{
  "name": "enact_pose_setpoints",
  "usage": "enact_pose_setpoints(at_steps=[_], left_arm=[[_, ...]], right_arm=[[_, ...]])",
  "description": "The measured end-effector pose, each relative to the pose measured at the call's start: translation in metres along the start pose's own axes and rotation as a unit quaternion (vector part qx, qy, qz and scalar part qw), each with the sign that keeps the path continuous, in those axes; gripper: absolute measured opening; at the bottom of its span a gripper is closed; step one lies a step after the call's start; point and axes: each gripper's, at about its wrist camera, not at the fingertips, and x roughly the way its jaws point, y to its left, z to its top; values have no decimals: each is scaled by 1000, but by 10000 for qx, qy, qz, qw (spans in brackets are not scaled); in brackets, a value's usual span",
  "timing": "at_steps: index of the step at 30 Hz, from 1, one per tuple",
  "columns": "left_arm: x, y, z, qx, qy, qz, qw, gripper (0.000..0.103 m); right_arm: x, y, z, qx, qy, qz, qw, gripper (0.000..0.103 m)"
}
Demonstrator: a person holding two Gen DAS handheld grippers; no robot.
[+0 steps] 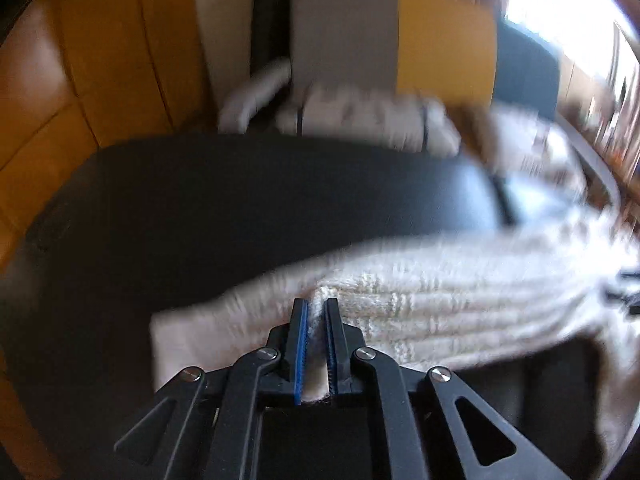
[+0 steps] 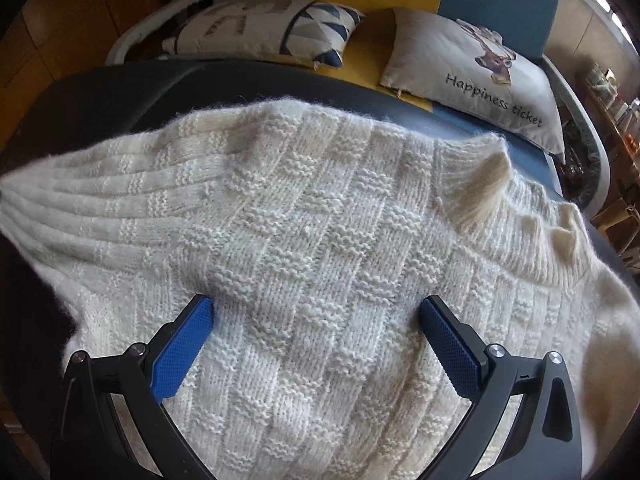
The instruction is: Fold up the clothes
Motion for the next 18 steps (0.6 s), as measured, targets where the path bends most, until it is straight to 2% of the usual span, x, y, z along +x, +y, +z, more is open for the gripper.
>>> enact_pose_setpoints(at_steps=[2,3,5,7,8,10,12,13,16,18], left_arm=[[8,-1,0,32,99,75,9999,15],[6,1,2,-106,158,45,9998,22],[-4,11,6,-564,255,-37,9981,22],[-26,16,4,-804,20,-150,9966,22],[-39,16,2,-892,-89,-393,9952,22],[-59,6,-9,-953,-131,-1429,9850,22],[-70,-23,-26,-639,111,-2594,9636,23],[-75,-41,-36,-431,194,-2974,9536,24],[-77,-97,-64,82,506,-3466,9366,25],[-70,-130,-83,236,820,-3554,9308,25]], right_arm=[[0,3,1,47,-24,-12,10000,103],[-1,2,2,73,-2,2,10000,103],[-6,-1,2,135,56,78,9999,103],[-21,-4,-3,180,-121,146,9997,103],[-33,-7,-9,203,-284,216,9992,103],[-56,-11,-22,226,-475,456,9976,103],[-80,-10,-43,90,-620,698,9956,103],[-91,-9,-55,18,-668,796,9946,103],[-116,-5,-101,-158,-607,1001,9930,103],[-126,-4,-133,-229,-447,1068,9930,103]])
